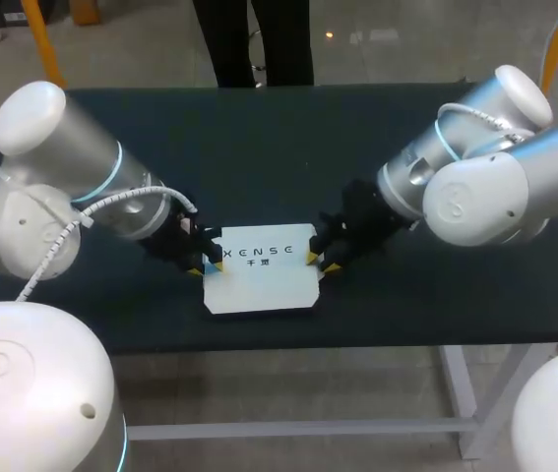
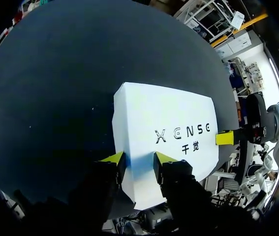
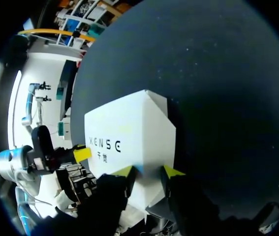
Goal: Assemble the packaging by folding the flat box into shape, placing the metal phone stand inside, and closing the box properly
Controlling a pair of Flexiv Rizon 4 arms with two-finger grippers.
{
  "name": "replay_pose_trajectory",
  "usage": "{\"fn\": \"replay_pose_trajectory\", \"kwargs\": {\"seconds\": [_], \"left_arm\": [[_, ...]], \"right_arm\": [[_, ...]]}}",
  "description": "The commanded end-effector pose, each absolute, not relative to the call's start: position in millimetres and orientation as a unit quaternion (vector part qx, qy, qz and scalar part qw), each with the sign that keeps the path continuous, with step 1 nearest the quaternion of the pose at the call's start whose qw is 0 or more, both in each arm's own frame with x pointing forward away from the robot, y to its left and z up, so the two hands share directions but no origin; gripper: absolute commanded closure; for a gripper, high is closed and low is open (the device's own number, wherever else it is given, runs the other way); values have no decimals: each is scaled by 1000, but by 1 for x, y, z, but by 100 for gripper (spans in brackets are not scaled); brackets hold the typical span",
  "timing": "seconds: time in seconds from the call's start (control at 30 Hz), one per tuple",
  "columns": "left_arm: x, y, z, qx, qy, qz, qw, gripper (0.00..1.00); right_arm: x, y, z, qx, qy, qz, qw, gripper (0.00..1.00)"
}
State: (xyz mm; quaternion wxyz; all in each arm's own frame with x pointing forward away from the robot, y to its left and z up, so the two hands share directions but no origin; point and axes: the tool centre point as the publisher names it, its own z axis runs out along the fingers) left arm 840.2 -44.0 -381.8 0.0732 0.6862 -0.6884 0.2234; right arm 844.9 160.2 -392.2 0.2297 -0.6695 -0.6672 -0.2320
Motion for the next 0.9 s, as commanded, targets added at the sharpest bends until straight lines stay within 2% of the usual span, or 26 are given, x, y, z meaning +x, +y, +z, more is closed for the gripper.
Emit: {"fn": "replay_pose_trajectory", "kwargs": {"seconds": [0.03, 0.43, 0.9], "left_arm": [[832, -44, -393, 681, -687, 244, 78, 59], [831, -44, -395, 664, -688, 275, 99, 60], [829, -34, -392, 660, -683, 292, 111, 55]], "right_arm": [[847, 160, -398, -664, -667, -239, 238, 60], [850, 166, -397, -656, -665, -261, 242, 60], [849, 169, -399, -662, -661, -264, 235, 60]]}}
